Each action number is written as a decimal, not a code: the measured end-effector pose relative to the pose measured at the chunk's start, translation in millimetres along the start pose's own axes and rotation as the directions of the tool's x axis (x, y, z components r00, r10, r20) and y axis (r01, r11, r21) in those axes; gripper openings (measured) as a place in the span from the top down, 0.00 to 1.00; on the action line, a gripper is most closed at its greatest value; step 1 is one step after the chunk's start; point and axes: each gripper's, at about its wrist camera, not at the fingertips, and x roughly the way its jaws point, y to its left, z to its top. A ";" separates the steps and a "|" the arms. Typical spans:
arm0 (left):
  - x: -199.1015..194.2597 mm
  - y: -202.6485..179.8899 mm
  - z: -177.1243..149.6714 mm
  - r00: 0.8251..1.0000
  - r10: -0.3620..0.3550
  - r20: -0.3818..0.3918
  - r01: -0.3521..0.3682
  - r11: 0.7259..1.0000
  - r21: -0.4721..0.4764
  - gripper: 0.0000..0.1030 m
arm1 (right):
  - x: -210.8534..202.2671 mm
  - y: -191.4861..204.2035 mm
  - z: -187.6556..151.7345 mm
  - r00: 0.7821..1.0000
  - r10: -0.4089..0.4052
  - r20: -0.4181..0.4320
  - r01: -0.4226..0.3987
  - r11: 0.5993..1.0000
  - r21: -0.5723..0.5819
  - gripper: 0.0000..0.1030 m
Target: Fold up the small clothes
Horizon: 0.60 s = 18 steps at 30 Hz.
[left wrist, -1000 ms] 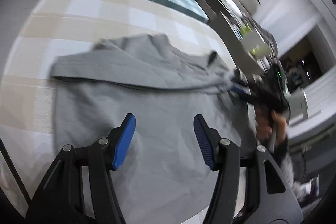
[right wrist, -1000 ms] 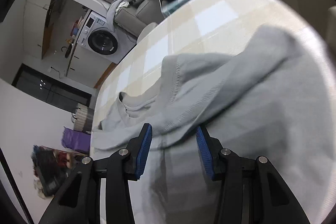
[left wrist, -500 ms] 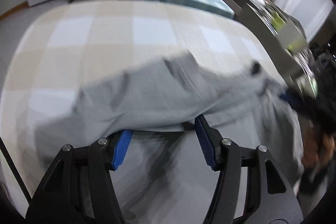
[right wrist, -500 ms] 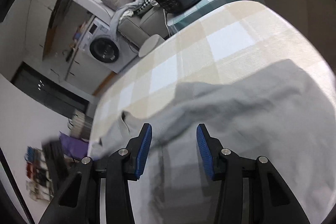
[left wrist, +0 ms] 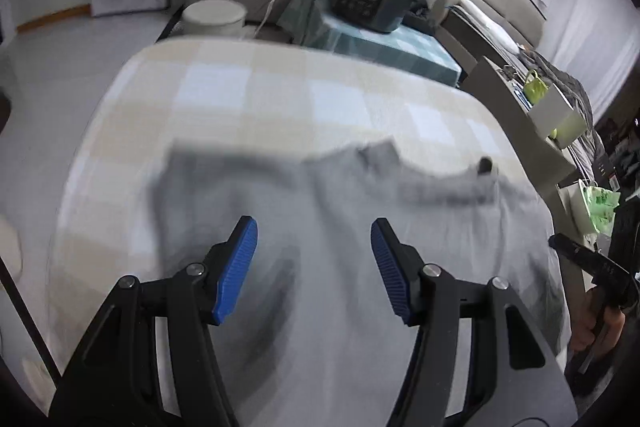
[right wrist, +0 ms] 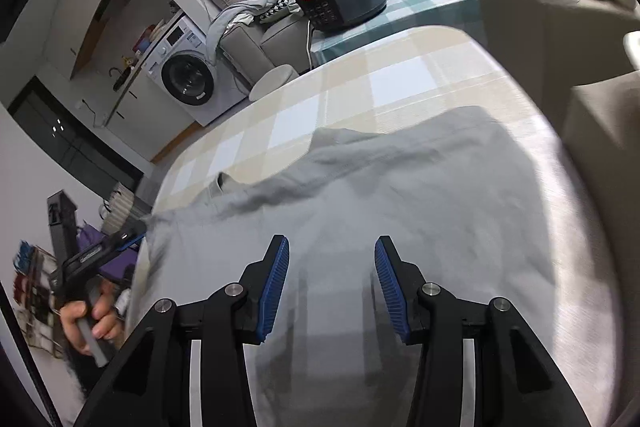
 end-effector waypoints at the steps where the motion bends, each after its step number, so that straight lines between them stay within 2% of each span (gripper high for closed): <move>1: -9.0 7.2 -11.4 1.000 0.001 -0.002 -0.001 1.000 -0.021 0.45 | -7.8 -1.6 -5.7 1.000 -0.012 0.002 0.012 1.000 -0.009 0.55; 4: -34.3 26.9 -49.2 1.000 0.010 -0.014 -0.011 0.997 -0.074 0.45 | -39.9 -13.4 -30.8 0.999 -0.037 0.010 0.037 0.999 -0.022 0.44; 11: -83.9 50.9 -139.1 0.998 0.055 -0.024 -0.058 0.992 -0.116 0.45 | -96.7 -42.8 -105.3 0.999 -0.049 -0.009 0.049 0.999 -0.013 0.44; 15: -90.5 55.2 -167.9 0.996 0.068 -0.049 -0.074 0.988 -0.133 0.45 | -105.6 -55.6 -137.2 0.998 -0.060 -0.026 0.060 0.998 0.013 0.44; 18: -90.0 55.7 -181.6 0.997 0.030 -0.072 -0.041 0.987 -0.156 0.45 | -108.6 -57.7 -149.4 0.999 -0.042 -0.004 0.042 0.999 0.004 0.44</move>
